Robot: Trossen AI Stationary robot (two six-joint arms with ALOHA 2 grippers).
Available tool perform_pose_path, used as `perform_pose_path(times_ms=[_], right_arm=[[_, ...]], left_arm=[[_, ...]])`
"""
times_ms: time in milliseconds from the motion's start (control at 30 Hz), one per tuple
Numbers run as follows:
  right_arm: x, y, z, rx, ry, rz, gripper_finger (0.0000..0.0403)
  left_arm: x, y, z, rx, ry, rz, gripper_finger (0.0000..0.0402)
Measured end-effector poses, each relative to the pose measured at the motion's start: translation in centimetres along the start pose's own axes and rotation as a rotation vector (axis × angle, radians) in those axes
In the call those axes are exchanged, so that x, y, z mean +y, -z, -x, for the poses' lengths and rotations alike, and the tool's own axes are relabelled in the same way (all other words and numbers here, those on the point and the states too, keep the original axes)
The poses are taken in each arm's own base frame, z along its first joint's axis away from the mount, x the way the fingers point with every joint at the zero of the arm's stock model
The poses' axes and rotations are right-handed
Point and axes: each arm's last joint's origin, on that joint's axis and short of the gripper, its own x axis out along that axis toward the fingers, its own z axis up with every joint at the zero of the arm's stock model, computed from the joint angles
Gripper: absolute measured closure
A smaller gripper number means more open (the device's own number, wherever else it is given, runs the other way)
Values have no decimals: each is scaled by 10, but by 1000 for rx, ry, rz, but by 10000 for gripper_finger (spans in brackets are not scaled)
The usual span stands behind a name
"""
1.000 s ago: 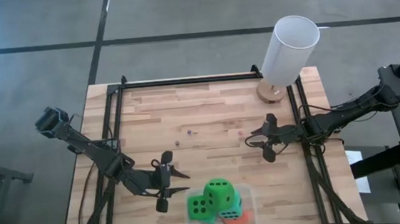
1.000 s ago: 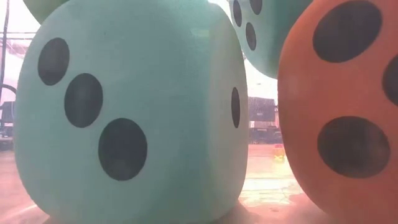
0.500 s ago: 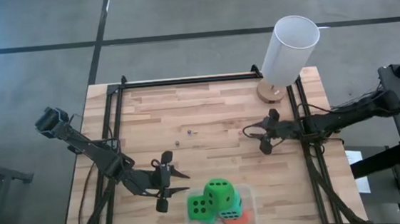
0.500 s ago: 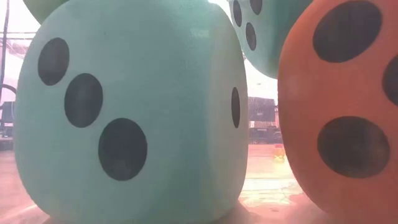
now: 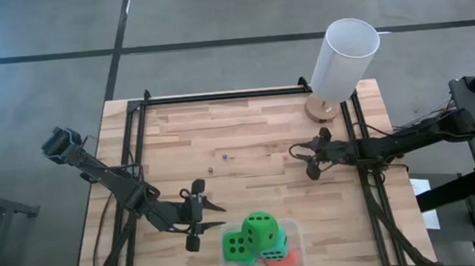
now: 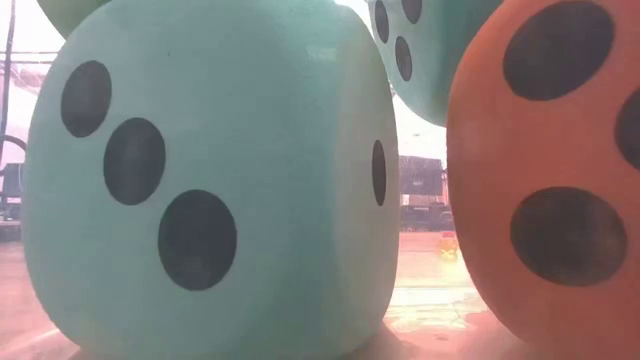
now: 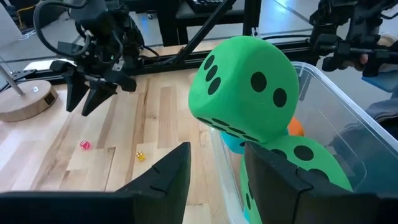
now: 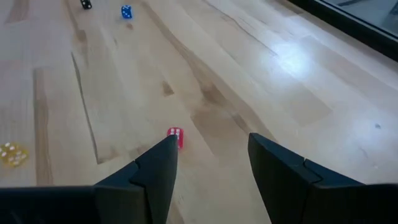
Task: Pick & Place Dice
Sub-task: Put the small red dice into the transparent bin
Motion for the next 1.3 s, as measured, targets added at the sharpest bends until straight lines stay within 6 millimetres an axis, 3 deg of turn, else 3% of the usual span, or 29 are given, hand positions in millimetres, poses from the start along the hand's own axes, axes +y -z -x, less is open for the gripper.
perform_pose_path(times_ms=[1300], right_arm=[[30,-9,-63,184,83,43,216]], left_arm=[[1,0,0,0,-5,0,246]])
